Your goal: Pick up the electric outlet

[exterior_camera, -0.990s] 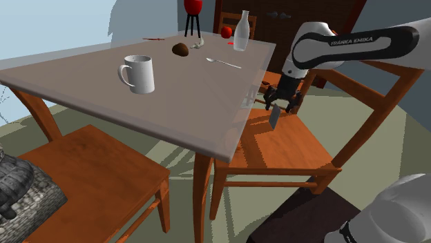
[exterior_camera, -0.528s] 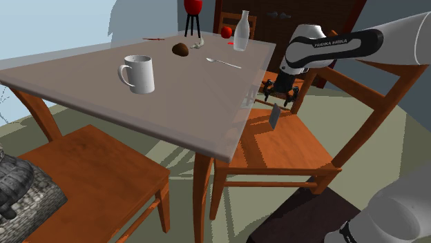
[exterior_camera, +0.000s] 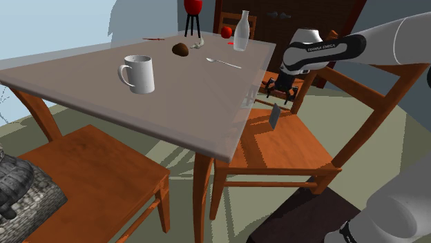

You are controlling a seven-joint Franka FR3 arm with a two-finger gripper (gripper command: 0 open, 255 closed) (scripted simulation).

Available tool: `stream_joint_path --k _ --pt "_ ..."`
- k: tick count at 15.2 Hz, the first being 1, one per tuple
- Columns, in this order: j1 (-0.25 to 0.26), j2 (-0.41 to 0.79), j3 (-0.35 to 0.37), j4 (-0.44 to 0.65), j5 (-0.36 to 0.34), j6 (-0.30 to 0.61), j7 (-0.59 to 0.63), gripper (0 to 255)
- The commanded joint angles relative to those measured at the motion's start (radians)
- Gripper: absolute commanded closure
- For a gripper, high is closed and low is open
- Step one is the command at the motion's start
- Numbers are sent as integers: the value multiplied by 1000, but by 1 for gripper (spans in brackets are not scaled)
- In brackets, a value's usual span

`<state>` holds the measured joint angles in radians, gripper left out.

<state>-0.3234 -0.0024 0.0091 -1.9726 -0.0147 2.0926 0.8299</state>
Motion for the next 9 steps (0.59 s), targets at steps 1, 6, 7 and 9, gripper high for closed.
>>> stream_joint_path --k 1,6,7,9 --pt "-1 7 -1 -18 -1 26 3 0" --pt "-1 20 -1 -51 -2 72 4 0" --pt "0 20 0 -52 -2 72 4 255" --pt "0 19 -1 -51 -2 72 4 255"
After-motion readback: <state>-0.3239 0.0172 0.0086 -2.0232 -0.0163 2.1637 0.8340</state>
